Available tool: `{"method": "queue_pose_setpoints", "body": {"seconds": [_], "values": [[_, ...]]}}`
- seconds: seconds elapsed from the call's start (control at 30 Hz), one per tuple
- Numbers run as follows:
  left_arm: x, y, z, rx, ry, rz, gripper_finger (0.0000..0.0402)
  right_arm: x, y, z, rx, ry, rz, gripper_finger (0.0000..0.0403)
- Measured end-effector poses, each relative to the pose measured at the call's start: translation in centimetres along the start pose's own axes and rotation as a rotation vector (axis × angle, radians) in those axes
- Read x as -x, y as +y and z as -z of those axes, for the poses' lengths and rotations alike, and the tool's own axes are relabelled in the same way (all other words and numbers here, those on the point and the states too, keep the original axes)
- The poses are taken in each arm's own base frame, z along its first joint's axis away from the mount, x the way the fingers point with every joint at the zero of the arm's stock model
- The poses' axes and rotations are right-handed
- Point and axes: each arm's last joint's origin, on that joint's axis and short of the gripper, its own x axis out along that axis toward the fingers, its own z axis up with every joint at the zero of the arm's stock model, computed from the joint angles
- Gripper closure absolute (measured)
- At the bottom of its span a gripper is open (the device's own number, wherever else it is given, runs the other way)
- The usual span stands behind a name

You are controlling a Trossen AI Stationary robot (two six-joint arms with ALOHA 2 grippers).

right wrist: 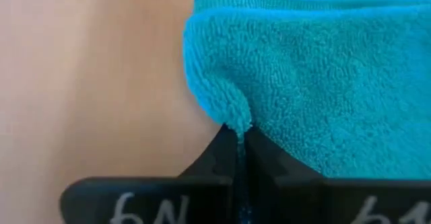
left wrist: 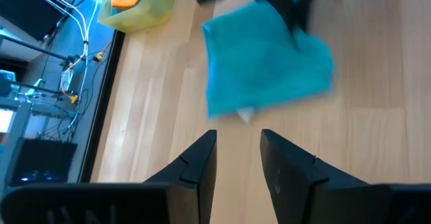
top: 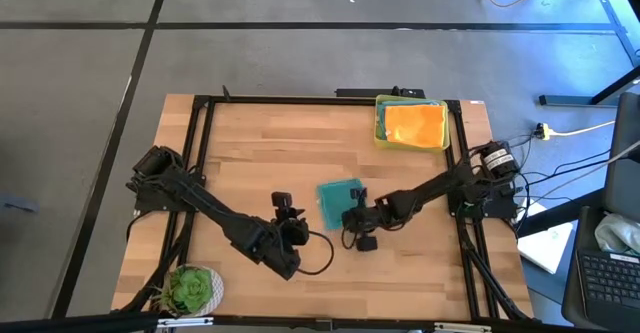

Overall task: Fold microfiber towels
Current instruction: Put the folded blue microfiber cloth into the yellow bin

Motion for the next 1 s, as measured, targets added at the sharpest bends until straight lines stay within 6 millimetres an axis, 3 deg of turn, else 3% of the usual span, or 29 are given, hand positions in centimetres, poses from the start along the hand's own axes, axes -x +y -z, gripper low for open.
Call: {"method": "queue_pose_setpoints", "body": {"seconds": [0.1,0.2,0.3,0.43,0.6,0.8,1.0], "values": [[0.0,0.1,0.3,0.001,0.022,-0.011,0.0294,2.6,-1.3,-0.1,0.09,0.116,0.089,0.0396],[0.0,0.3,0.7,0.009,0.047,-0.025,0.0294,6.7,-3.9,-1.8,0.097,0.125,0.178,0.0396],[0.1,0.3,0.9,0.017,0.059,-0.027,0.0294,9.8,-6.8,-1.0,0.056,0.215,0.206,0.0396],[0.5,0.0,1.0,0.007,0.053,-0.02,0.0294,14.8,-10.5,0.0,-0.094,0.175,0.256,0.0396],[0.6,0.0,1.0,0.004,0.05,-0.023,0.0294,18.6,-14.0,2.6,-0.22,0.171,0.24,0.0393],[0.5,0.0,1.0,0.002,0.051,-0.026,0.0294,19.2,-17.7,5.1,-0.257,0.222,0.302,0.0389],[0.5,0.0,1.0,0.003,0.051,-0.026,0.0294,16.7,-20.7,8.9,-0.323,0.324,0.265,0.0387]]}}
